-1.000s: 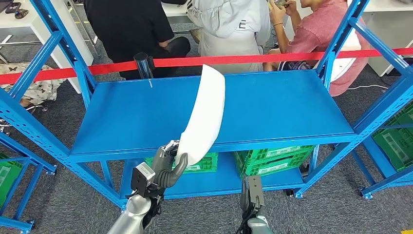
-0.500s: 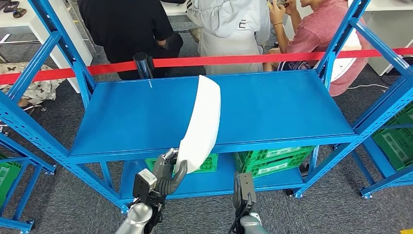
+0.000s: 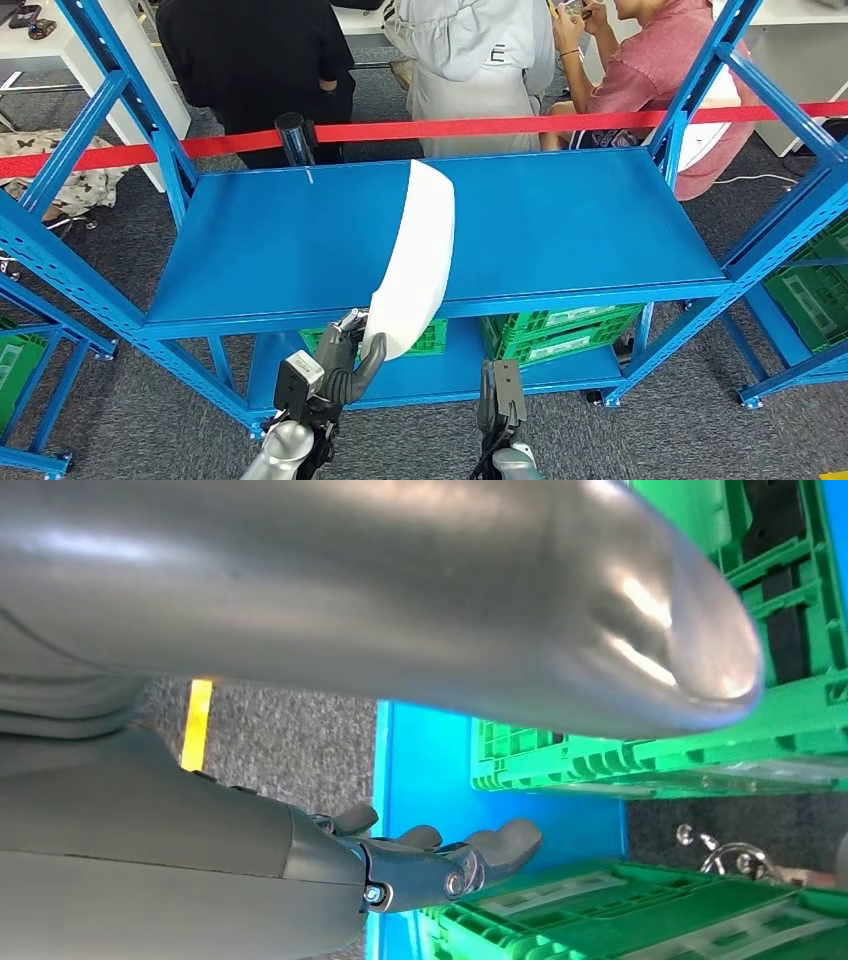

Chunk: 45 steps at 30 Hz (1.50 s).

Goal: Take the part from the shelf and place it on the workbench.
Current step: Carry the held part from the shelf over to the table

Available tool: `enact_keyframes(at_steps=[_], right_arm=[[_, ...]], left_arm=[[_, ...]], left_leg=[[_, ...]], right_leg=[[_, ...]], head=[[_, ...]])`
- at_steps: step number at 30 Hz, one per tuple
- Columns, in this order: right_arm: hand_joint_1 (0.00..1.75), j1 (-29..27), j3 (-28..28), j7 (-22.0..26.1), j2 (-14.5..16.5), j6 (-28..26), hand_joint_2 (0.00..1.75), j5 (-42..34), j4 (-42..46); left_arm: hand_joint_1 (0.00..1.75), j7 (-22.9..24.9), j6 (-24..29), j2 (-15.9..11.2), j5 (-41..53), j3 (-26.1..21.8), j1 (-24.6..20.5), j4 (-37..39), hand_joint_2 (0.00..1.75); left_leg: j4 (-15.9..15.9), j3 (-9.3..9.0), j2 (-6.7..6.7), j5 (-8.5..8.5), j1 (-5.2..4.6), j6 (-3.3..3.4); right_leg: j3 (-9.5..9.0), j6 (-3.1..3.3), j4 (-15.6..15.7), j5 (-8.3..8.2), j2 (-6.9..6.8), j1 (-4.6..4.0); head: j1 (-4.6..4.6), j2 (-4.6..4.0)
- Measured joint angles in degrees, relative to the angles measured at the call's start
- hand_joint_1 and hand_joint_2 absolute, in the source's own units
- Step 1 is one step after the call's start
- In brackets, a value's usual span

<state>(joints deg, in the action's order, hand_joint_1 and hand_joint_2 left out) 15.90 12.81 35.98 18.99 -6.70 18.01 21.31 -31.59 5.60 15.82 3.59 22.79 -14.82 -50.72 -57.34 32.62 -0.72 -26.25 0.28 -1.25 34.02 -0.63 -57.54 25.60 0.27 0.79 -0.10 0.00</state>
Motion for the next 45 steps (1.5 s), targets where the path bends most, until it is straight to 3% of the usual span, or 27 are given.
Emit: enact_keyframes(at_steps=[11,19,27,34,40,45], right_arm=[[0.00,-1.43,-4.78,0.84,-0.04,-3.57,0.00,-0.92,0.00],[0.00,-1.61,-7.48,2.71,-0.21,-2.44,0.00,-2.58,0.49],[0.00,-1.86,-9.00,0.92,-0.45,-3.85,0.00,-2.04,0.60],[0.00,-2.80,-12.28,-7.99,-1.86,-14.35,0.00,5.13,-0.97],[0.00,-5.06,-14.08,-20.24,-4.30,-16.90,0.00,7.70,-3.84],[0.00,-7.43,-14.04,-25.82,-6.34,-16.62,0.00,6.60,-5.82]], left_arm=[[1.75,0.05,-3.13,0.26,6.26,0.23,2.72,-5.69,1.75],[1.75,0.45,-6.98,0.28,10.21,4.18,4.61,-15.49,1.75],[1.75,0.55,-13.02,0.29,10.21,8.96,5.02,-18.60,1.75],[1.75,0.90,-15.36,-0.47,8.53,14.63,3.80,-22.16,1.75],[1.75,0.95,-15.75,-0.92,6.88,17.53,2.74,-23.77,1.75],[1.75,0.99,-15.75,-0.98,5.15,18.17,2.48,-24.39,1.75]], left_leg=[[0.05,-0.03,0.00,0.02,-0.01,-0.01],[0.04,-0.06,0.03,0.01,-0.05,0.00],[0.03,-0.06,0.03,0.01,-0.05,0.01],[0.02,-0.05,0.02,-0.01,-0.08,0.03],[0.02,-0.05,0.01,-0.04,-0.10,0.07],[0.02,-0.05,0.03,-0.06,-0.11,0.08]], right_leg=[[-0.02,-0.01,0.04,-0.02,0.01,0.00],[-0.03,-0.01,0.04,-0.02,0.02,0.02],[-0.02,-0.01,0.02,-0.02,0.02,0.03],[-0.01,-0.01,0.03,-0.01,0.01,0.05],[-0.01,-0.02,0.03,-0.01,0.00,0.06],[0.00,-0.03,0.03,0.00,0.00,0.08]], head=[[-0.01,0.00],[-0.01,0.00],[0.00,0.00],[-0.01,0.00],[-0.01,0.00],[-0.01,0.00]])
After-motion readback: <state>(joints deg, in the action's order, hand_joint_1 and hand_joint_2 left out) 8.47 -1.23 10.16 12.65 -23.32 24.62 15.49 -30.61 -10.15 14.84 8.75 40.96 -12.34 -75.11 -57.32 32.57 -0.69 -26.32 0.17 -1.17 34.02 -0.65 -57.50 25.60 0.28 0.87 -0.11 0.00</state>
